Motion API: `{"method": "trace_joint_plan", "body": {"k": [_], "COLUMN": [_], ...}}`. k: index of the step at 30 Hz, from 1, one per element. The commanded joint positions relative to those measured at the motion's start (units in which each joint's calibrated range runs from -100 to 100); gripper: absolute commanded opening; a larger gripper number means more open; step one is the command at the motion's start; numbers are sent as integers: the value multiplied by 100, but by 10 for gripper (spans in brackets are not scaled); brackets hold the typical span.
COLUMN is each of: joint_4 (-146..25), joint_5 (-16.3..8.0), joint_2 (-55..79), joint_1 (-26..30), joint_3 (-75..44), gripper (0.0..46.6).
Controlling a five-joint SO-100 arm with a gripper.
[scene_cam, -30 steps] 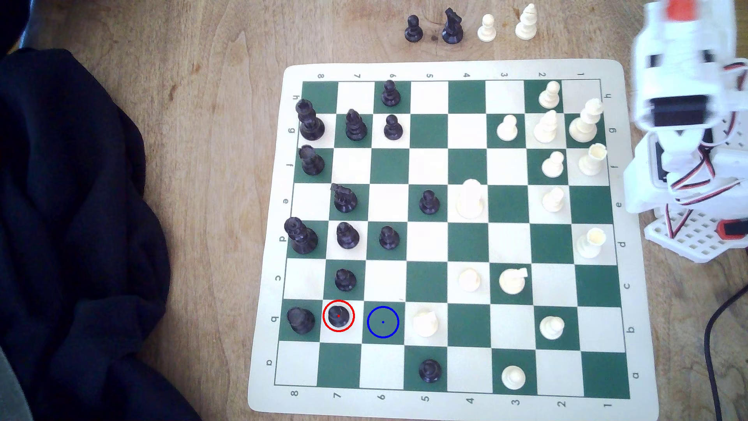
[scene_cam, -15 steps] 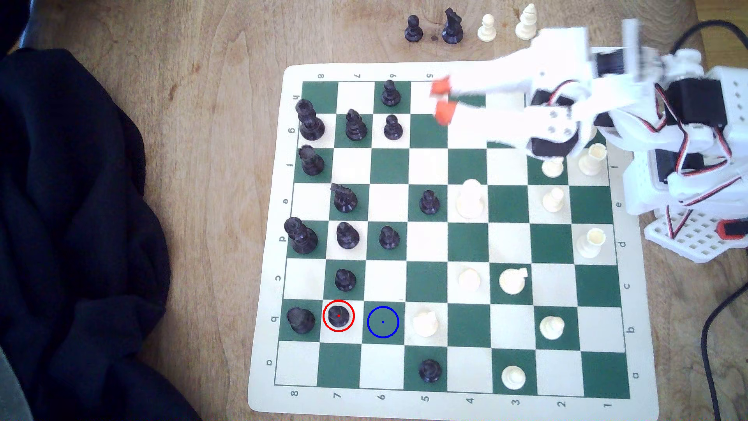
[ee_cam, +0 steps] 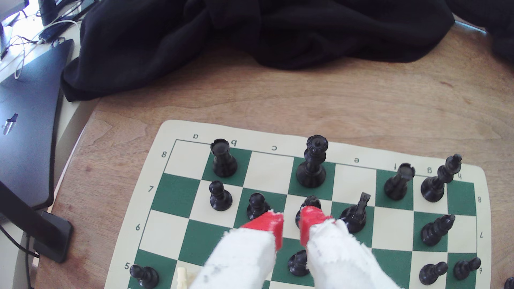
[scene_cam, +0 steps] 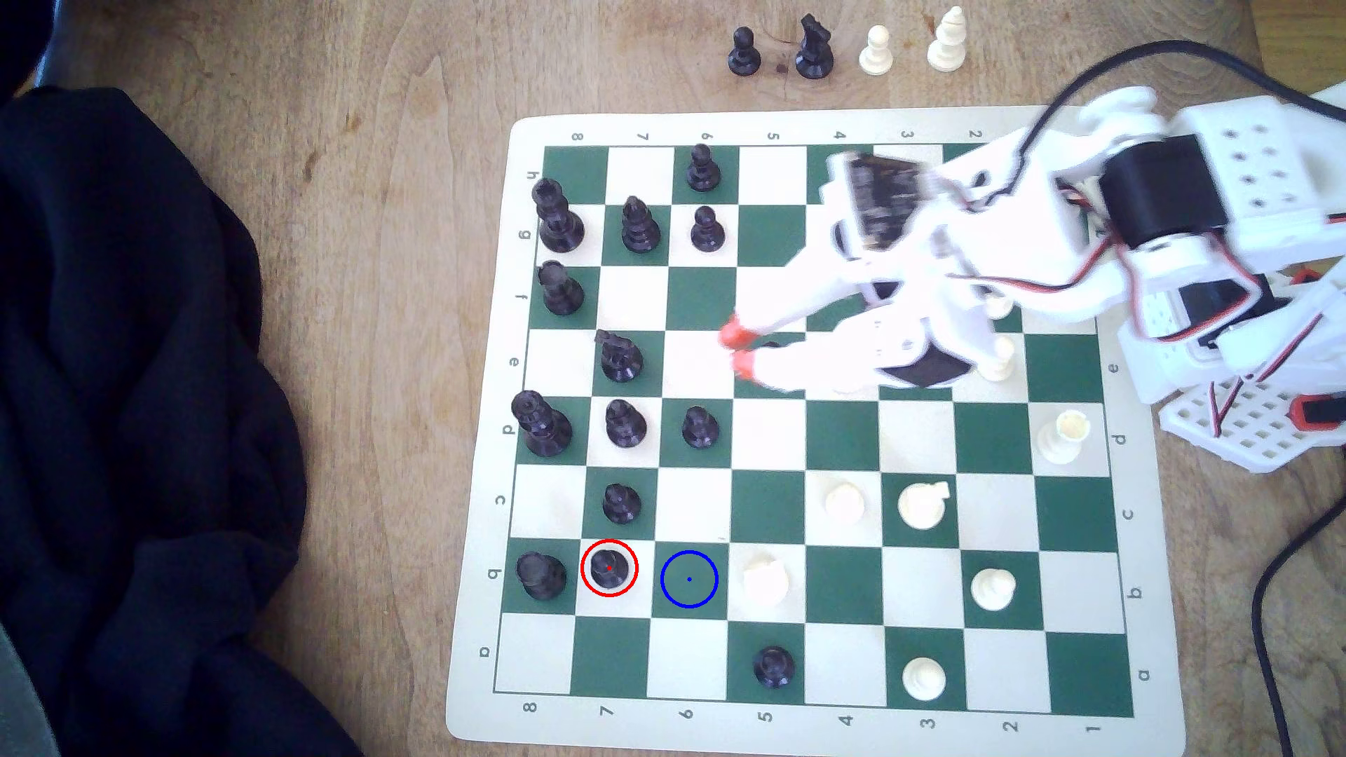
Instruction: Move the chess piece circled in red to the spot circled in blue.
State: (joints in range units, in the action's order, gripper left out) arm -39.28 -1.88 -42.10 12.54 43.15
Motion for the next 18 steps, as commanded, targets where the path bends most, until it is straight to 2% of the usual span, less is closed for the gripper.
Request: {"method": "trace_joint_plan", "body": {"k": [1, 4, 7, 12, 18], "joint_4": [-85, -150, -199, -142, -101], "joint_5": [-98, -186, -464, -737, -772], "joint_2": [1044, 1672, 2810, 3548, 4440], "joint_1": [135, 283, 448, 479, 471], "joint_3": [-1342, -1804, -2511, -2883, -3654], "gripper": [70, 78, 81, 92, 102]}}
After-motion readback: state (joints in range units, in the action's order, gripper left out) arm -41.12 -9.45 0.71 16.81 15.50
